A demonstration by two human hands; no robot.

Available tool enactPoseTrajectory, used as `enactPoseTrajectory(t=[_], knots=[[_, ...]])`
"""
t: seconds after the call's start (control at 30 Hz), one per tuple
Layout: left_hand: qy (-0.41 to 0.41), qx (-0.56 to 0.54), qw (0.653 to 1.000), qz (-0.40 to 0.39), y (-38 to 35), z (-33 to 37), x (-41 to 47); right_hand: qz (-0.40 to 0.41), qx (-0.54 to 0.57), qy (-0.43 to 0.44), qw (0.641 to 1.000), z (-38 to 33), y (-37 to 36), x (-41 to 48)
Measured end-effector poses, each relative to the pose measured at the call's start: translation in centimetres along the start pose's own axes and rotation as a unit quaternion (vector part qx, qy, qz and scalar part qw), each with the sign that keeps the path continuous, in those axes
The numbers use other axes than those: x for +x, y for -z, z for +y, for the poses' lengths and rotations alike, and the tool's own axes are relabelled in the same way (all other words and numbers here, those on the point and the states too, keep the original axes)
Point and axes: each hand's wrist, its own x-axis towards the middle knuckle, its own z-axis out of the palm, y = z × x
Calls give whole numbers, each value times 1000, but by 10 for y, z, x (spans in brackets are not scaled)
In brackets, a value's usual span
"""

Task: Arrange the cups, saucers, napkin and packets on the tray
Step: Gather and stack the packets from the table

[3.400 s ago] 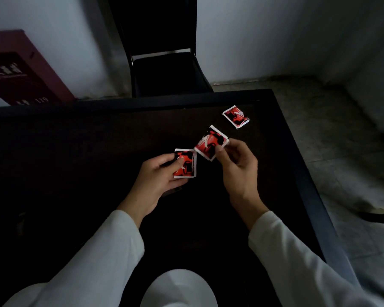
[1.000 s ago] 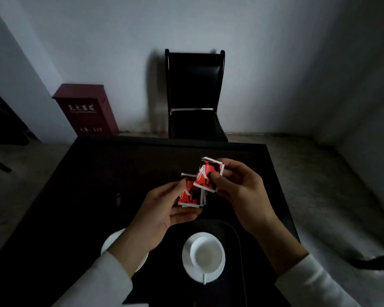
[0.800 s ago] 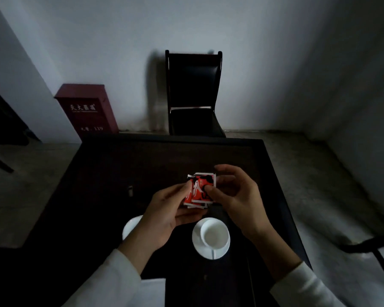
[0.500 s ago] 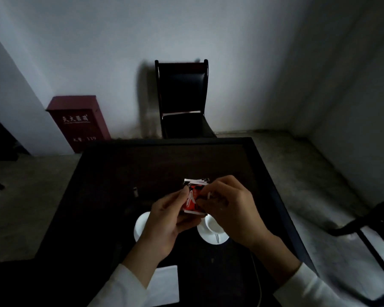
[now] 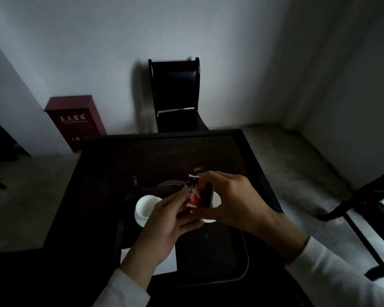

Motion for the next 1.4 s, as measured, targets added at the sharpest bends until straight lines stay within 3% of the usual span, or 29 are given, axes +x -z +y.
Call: enactPoseTrajectory(t=[0.2, 0.7, 0.87, 1.07, 1.4], knots=[[22, -86, 996, -30, -21, -39, -20, -23, 80, 17, 996, 13, 15, -33], [27, -207, 973, 99, -128, -120, -29, -58, 58, 126, 989, 75, 50, -108], [65, -253, 957, 126, -147, -142, -29, -69, 80, 102, 989, 85, 55, -122], [81, -245, 955, 142, -154, -155, -29, -122, 95, 84, 984, 98, 60, -130], [88, -231, 954, 168, -151, -171, -23, -125, 95, 88, 984, 110, 40, -136]])
